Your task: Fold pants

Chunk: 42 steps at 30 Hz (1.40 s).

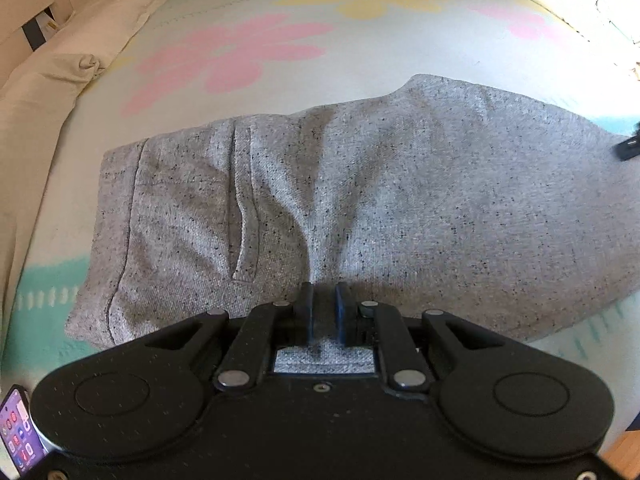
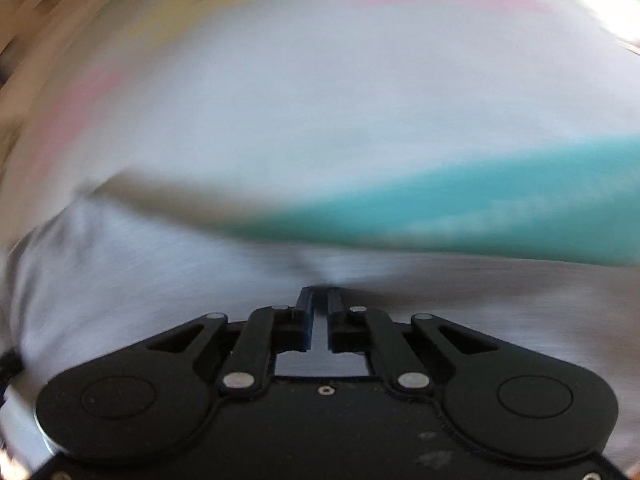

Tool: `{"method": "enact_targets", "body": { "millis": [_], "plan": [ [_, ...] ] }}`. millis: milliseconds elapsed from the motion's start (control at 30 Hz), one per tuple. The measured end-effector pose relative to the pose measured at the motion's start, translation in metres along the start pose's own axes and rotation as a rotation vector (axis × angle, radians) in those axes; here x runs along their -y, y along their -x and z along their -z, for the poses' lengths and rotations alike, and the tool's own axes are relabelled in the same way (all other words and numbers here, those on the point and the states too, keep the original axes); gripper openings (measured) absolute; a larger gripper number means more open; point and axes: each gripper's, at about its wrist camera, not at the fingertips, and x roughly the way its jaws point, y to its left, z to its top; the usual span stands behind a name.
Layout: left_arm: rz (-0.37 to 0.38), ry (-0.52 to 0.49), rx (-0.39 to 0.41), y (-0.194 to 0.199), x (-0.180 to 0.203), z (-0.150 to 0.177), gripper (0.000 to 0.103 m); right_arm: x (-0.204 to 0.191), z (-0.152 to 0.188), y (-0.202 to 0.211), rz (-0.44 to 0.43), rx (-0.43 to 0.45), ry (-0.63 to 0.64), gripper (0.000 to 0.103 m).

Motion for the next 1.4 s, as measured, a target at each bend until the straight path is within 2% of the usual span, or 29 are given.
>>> {"method": "enact_targets", "body": {
  "millis": [33, 100, 133, 200, 267, 300, 367, 400, 433, 467, 533, 600, 667, 800, 933, 1067, 1167, 1200, 1333, 1400],
  "plan": [
    [-0.007, -0.007, 0.002, 0.0, 0.001, 0.0, 0.02, 0.023, -0.001, 0.006, 0.035, 0.019, -0.056, 0.002],
    [-0.021, -0.02, 0.004, 0.0, 0.004, -0.002, 0.02, 0.066, 0.0, 0.022, 0.106, 0.077, -0.168, 0.012],
    [-0.024, -0.022, 0.005, 0.003, 0.005, -0.002, 0.02, 0.083, 0.002, 0.033, 0.116, 0.104, -0.212, 0.017],
    [-0.02, -0.005, -0.005, 0.009, 0.008, -0.007, 0.02, 0.11, 0.01, 0.053, 0.078, 0.145, -0.27, 0.017],
    [-0.001, 0.014, 0.0, 0.015, 0.012, -0.013, 0.02, 0.132, 0.026, 0.068, 0.029, 0.146, -0.313, 0.017],
    [0.009, 0.016, 0.008, 0.018, 0.017, -0.016, 0.02, 0.127, 0.041, 0.068, 0.03, 0.136, -0.319, 0.017],
    [0.033, -0.004, 0.024, 0.025, 0.033, -0.026, 0.02, 0.125, 0.064, 0.06, 0.065, 0.1, -0.299, 0.017],
    [0.048, -0.012, 0.03, 0.028, 0.042, -0.03, 0.02, 0.136, 0.078, 0.06, 0.097, 0.072, -0.289, 0.017],
    [0.073, -0.027, 0.038, 0.031, 0.053, -0.036, 0.02, 0.142, 0.091, 0.057, 0.128, 0.053, -0.286, 0.01],
    [0.092, -0.043, 0.043, 0.033, 0.063, -0.04, 0.02, 0.147, 0.104, 0.06, 0.118, 0.073, -0.285, 0.007],
    [0.131, -0.086, 0.052, 0.036, 0.088, -0.051, 0.02, 0.168, 0.126, 0.072, 0.081, 0.069, -0.353, 0.007],
    [0.17, -0.128, 0.058, 0.035, 0.119, -0.063, 0.02, 0.182, 0.143, 0.086, 0.062, 0.105, -0.386, 0.008],
    [0.213, -0.153, 0.06, 0.032, 0.148, -0.073, 0.02, 0.198, 0.159, 0.107, 0.071, 0.193, -0.437, 0.021],
    [0.288, -0.234, 0.069, 0.023, 0.212, -0.087, 0.02, 0.247, 0.193, 0.133, 0.001, 0.344, -0.7, 0.031],
    [0.329, -0.294, 0.037, 0.003, 0.266, -0.091, 0.021, 0.277, 0.216, 0.13, -0.055, 0.385, -0.849, 0.036],
    [0.317, -0.297, -0.029, -0.026, 0.293, -0.091, 0.021, 0.287, 0.22, 0.115, -0.052, 0.394, -0.894, 0.037],
    [0.314, -0.273, -0.085, -0.046, 0.293, -0.087, 0.021, 0.292, 0.216, 0.108, -0.063, 0.411, -0.909, 0.038],
    [0.323, -0.265, -0.069, -0.047, 0.29, -0.087, 0.021, 0.295, 0.214, 0.103, -0.06, 0.413, -0.913, 0.038],
    [0.34, -0.242, -0.088, -0.05, 0.285, -0.088, 0.022, 0.309, 0.208, 0.083, -0.074, 0.42, -0.964, 0.039],
    [0.34, -0.233, -0.091, -0.051, 0.285, -0.089, 0.021, 0.314, 0.206, 0.081, -0.077, 0.463, -0.996, 0.04]
  ]
}}
